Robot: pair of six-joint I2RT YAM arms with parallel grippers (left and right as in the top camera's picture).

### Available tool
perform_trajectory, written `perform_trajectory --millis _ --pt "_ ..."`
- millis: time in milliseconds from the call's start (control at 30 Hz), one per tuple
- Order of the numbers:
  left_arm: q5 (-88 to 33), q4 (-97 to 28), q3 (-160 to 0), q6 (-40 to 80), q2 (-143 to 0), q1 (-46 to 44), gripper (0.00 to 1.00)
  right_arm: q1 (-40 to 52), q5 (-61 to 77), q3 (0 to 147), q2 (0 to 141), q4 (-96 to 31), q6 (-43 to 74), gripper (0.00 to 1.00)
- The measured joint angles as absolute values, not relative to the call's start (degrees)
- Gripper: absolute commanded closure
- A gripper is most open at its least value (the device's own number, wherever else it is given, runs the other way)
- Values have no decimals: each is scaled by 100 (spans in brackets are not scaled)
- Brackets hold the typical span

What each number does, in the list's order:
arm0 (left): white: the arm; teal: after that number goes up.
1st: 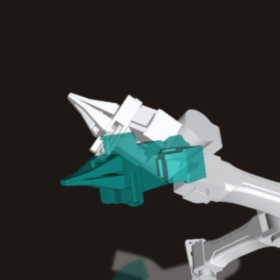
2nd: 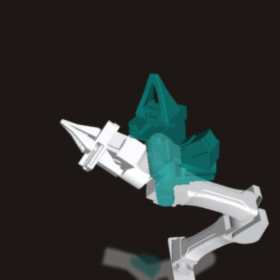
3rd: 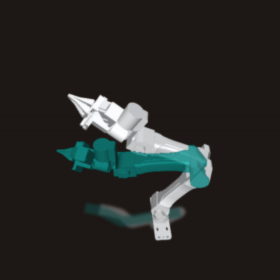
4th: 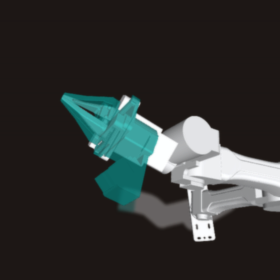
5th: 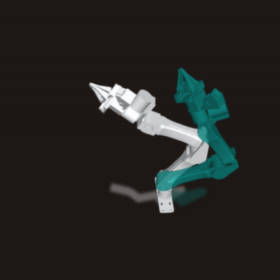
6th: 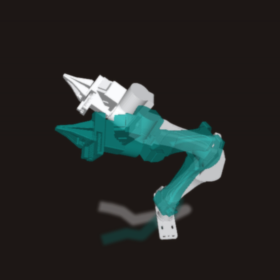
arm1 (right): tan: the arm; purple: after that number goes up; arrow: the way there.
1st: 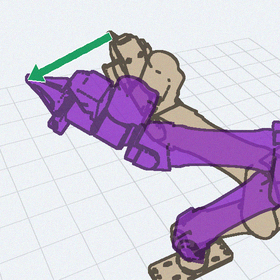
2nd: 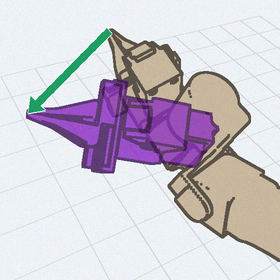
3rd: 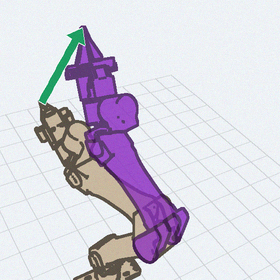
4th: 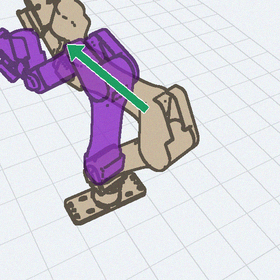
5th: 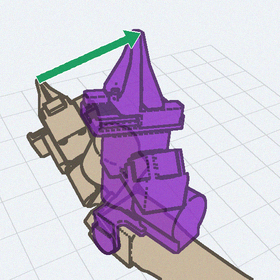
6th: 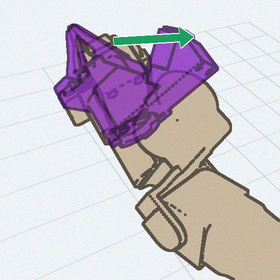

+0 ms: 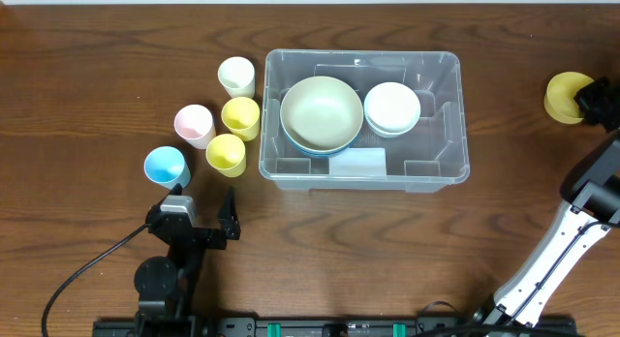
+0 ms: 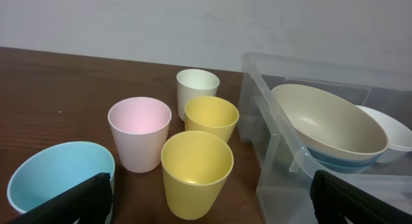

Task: Pack container
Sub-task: 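Carry the yellow bowl onto the white bowl in the bin, release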

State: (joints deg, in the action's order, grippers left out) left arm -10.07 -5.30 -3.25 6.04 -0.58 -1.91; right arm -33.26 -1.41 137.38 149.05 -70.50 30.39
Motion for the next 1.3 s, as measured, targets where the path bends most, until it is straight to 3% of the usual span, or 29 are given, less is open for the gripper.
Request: perform_trajectory --millis 300,533,767,1000,1300 --pt "-1007 -530 -325 604 -58 -191 2 -3323 213 14407 14757 -7944 3037 99" --pt "-1007 -530 -325 604 -58 -191 2 -3039 1278 14908 13281 -7994 3037 99" --pt "-1007 -530 -325 604 -58 -191 2 -1507 1959 15170 11863 -8123 2856 99" --pt "-1007 -530 -325 604 -58 -191 2 375 1199 14936 12057 -8552 2668 99" --pt "-1007 -530 -322 604 -58 -191 2 1103 493 13867 12538 -8394 2803 99"
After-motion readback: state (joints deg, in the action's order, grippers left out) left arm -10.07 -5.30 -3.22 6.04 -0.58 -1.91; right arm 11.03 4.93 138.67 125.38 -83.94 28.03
